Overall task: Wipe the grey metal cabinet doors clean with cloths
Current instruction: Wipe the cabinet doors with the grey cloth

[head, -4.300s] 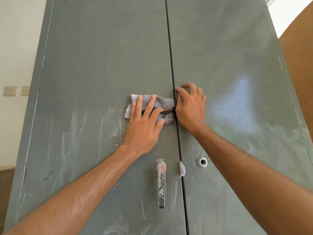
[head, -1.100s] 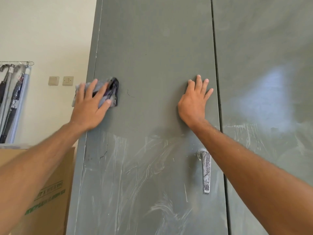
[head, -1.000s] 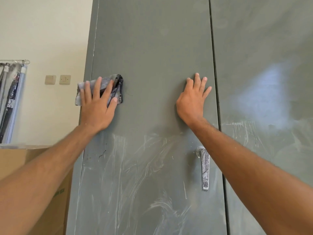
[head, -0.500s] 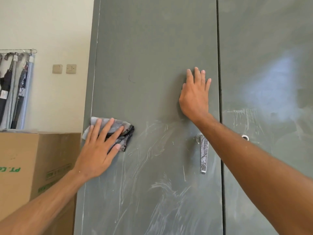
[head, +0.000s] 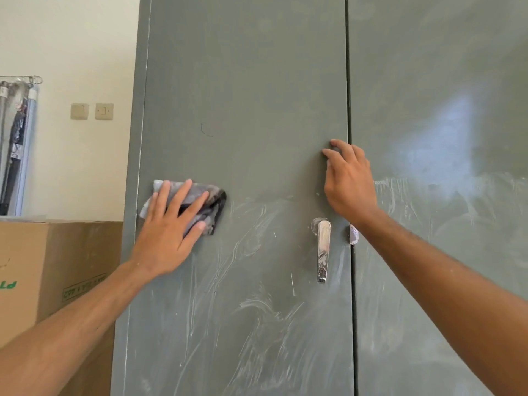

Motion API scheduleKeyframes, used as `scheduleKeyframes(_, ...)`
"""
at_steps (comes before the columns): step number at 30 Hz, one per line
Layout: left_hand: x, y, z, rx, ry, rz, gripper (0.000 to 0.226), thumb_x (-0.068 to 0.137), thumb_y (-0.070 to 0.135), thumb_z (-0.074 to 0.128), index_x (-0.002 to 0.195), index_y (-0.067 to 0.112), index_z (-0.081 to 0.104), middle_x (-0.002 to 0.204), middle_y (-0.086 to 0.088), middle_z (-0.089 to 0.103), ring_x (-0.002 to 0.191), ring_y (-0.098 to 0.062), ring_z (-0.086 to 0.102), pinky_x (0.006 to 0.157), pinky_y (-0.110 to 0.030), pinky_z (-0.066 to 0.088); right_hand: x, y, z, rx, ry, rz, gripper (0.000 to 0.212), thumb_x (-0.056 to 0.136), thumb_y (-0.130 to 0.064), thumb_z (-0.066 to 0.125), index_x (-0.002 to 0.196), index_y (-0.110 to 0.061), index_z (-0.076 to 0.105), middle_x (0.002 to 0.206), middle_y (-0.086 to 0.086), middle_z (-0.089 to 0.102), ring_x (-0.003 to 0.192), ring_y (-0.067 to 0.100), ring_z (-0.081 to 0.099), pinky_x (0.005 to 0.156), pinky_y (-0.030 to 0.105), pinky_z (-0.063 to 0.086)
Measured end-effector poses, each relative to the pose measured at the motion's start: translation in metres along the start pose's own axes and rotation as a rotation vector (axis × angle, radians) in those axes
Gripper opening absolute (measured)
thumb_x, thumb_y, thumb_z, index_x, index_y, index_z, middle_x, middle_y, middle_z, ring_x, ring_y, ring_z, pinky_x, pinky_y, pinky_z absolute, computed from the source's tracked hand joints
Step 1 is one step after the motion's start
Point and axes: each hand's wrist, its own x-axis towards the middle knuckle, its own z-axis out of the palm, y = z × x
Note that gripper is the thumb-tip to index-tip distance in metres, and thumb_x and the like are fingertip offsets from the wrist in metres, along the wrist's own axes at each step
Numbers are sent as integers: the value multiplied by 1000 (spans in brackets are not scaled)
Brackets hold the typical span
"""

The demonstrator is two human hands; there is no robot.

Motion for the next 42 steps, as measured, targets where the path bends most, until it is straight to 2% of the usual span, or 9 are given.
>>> scheduleKeyframes(3,41,48,6,-55,59,-147,62,105,53,32,163,33,25,174,-5,10,159,-43,-2,128,-57,-4,3,-8,-1,46,12,59,36,104,-12,43,131,-6,66,146,11,54,134,37,43,109,45,35)
scheduleKeyframes(9,-4,65,16,84,-36,351,56,108,52,35,161,35,33,173,-2,18,159,-40,8,128,-58,13,4,-11,-5,120,5,65,37,104,-14,41,130,-9,67,142,9,57,132,36,44,108,44,36)
scheduleKeyframes(15,72,109,11,-35,87,-37,59,105,54,36,162,37,31,172,-8,19,158,-46,7,128,-60,6,-5,-3,-5,159,60,74,39,102,-18,40,126,-9,70,134,8,62,128,36,45,105,45,40)
scheduleKeyframes(21,32,129,27,73,-2,437,57,106,55,40,159,35,39,170,-4,29,158,-40,18,127,-56,16,-10,1,-9,149,107,35,33,102,-19,47,121,-14,73,121,8,64,112,36,49,91,47,42)
scheduleKeyframes(27,79,167,9,-91,-5,-11,61,93,52,44,150,31,50,166,-1,35,152,-35,29,115,-51,31,-27,-45,-12,173,-102,-192,23,96,-19,54,102,-11,74,98,9,65,92,34,54,85,47,47)
scheduleKeyframes(31,75,168,3,-384,-20,-64,67,94,38,52,158,24,36,169,8,28,158,-14,17,118,-44,27,-49,-85,-1,161,-157,-97,48,93,-11,45,139,-5,59,124,20,60,105,40,50,92,50,48)
scheduleKeyframes(35,59,129,-4,-583,-18,97,87,87,14,73,161,16,28,168,4,27,159,-12,17,127,-30,22,-63,-106,16,-5,-159,-96,63,95,-22,59,152,-26,33,128,18,51,105,38,46,96,55,45)
scheduleKeyframes(39,55,118,-8,-603,104,189,38,83,2,61,121,7,62,148,-1,48,133,-19,53,100,-32,51,-56,-108,29,-69,-91,8,34,88,-23,71,118,-16,58,115,16,56,101,39,49,89,57,48)
scheduleKeyframes(42,57,124,-4,-591,274,155,29,75,-7,48,98,6,60,119,-4,58,104,-26,57,88,-39,50,-47,-95,30,-155,-73,-129,20,81,-27,75,89,-12,63,98,17,56,90,37,52,88,53,49)
